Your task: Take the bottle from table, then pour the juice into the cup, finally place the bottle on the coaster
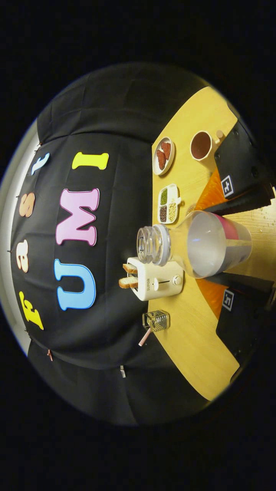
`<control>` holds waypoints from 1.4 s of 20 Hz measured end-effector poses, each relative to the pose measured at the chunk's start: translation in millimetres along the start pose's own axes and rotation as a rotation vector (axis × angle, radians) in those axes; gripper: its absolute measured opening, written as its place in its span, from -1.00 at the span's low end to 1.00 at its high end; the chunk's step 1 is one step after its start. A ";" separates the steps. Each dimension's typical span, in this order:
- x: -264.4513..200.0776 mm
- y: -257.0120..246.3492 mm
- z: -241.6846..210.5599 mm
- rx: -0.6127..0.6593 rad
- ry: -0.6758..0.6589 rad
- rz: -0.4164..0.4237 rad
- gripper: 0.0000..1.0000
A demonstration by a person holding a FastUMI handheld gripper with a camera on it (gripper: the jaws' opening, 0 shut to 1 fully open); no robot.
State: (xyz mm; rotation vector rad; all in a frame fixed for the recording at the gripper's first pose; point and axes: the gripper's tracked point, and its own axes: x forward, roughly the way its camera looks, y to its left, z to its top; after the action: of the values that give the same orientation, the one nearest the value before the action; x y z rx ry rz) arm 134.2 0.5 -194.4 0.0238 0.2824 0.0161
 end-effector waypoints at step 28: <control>29.0 -90.9 5.2 1.274 0.193 -0.010 0.42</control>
State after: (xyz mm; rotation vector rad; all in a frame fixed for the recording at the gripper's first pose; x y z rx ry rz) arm 164.7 -89.8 -199.8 1.2913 0.4475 -0.1754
